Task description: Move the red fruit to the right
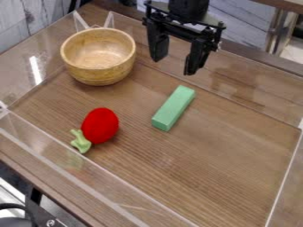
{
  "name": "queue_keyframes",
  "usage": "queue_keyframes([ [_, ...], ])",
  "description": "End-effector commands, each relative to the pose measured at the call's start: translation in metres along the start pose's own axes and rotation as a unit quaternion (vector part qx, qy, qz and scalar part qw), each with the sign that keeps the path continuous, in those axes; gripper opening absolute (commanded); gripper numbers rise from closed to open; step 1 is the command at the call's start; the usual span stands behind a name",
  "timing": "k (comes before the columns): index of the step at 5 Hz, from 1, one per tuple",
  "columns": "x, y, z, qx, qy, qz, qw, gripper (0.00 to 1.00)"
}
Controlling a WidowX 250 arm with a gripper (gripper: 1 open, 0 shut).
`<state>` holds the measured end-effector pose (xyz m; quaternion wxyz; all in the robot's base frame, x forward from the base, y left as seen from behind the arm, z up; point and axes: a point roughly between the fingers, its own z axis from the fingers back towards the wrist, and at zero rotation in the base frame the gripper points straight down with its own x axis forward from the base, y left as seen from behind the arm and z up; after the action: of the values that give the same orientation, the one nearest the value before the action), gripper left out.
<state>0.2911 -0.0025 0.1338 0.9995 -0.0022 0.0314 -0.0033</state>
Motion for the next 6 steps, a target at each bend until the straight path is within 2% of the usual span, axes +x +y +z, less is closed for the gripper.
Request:
queue_keyframes([
  [1, -0.006, 0.002, -0.011, 0.000, 0.006, -0.034, 0.9994, 1.00],
  [2, -0.027, 0.021, -0.023, 0.002, 0.002, -0.072, 0.9974, 1.00],
  [4, -0.072, 0.101, -0.035, 0.010, -0.030, -0.037, 0.9988, 1.00],
  [5, -0.090, 0.110, -0.054, 0.006, -0.044, 0.000, 0.9990, 1.00],
  [6, -0.094, 0.103, -0.076, -0.002, -0.062, 0.010, 0.9980, 1.00],
])
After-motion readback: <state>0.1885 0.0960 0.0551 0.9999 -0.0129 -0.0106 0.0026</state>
